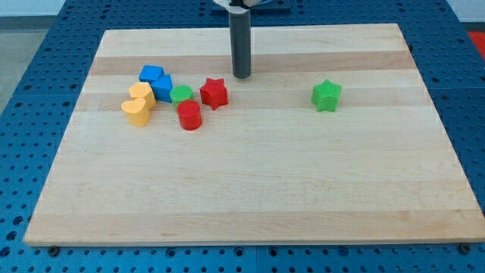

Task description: Move the red star slightly to the top right side of the red circle

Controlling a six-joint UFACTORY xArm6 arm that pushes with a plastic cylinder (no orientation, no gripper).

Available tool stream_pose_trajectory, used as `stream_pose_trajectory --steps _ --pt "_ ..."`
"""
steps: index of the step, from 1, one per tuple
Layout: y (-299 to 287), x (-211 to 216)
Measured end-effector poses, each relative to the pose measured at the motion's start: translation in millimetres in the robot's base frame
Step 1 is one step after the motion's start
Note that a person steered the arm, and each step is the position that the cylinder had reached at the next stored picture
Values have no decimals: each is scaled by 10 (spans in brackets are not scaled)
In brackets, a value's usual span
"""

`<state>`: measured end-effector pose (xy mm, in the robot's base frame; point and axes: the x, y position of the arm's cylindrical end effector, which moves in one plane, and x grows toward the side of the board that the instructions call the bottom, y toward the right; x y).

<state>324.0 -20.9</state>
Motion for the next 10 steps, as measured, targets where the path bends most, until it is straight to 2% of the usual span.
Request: stream_pose_trajectory --steps 7,9,10 --pt "-296 266" --pt "-292 269" --pt "-113 222"
